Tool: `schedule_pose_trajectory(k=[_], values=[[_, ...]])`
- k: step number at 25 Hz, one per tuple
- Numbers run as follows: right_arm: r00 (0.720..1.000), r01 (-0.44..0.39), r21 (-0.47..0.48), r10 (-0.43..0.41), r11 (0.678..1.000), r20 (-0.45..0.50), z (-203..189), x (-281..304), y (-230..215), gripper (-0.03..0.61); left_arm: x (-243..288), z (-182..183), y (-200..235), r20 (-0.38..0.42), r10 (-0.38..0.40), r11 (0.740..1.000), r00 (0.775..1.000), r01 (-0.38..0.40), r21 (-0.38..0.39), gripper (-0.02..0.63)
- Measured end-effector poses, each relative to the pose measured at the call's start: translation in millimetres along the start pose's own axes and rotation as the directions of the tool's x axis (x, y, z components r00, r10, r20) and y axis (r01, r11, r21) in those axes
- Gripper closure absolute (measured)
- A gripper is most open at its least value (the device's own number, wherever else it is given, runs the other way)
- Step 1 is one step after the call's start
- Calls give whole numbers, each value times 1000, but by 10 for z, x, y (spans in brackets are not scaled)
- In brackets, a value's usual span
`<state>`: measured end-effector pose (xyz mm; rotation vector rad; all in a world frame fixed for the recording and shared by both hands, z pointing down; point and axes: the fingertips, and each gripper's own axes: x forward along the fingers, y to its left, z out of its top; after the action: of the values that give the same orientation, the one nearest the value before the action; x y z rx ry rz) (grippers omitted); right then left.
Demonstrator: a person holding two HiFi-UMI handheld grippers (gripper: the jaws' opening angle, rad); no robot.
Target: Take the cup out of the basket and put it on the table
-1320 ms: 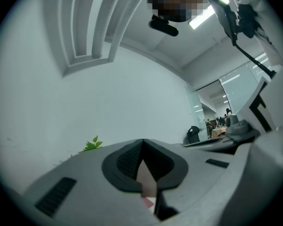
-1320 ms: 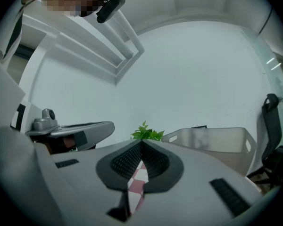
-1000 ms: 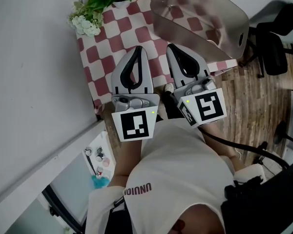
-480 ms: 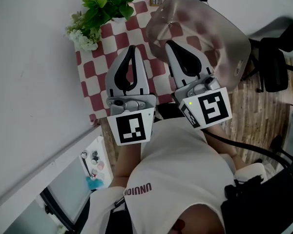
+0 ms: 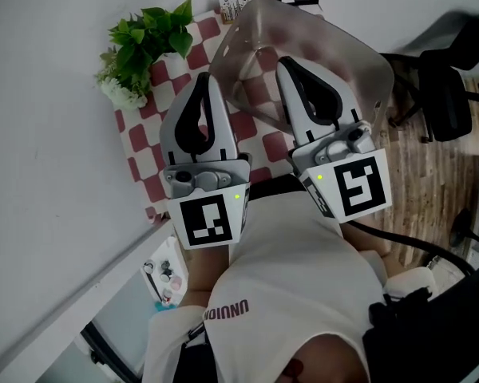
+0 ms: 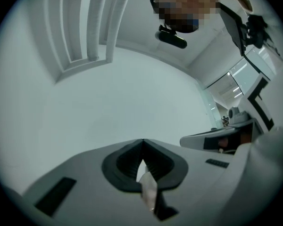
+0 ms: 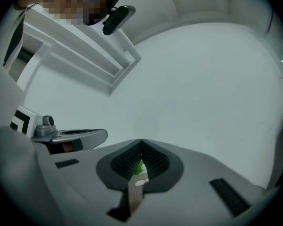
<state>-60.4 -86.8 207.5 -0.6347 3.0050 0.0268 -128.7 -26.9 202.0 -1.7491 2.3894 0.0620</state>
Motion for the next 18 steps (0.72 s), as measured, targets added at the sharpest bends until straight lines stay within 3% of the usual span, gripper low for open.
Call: schedule_pose_trajectory(k=[3, 9, 18], values=[[997, 72, -12, -72, 997, 3, 36, -114, -158, 560, 74, 108, -102, 53, -64, 997, 997, 62, 40, 603], [976, 217, -72, -218, 973, -11, 69, -289, -445, 560, 261, 113, -295, 18, -153, 988, 988, 153, -2, 603], [909, 412, -81, -415, 908, -28, 8, -610, -751, 560, 425, 94, -493, -3, -318, 948, 948, 318, 15, 603]])
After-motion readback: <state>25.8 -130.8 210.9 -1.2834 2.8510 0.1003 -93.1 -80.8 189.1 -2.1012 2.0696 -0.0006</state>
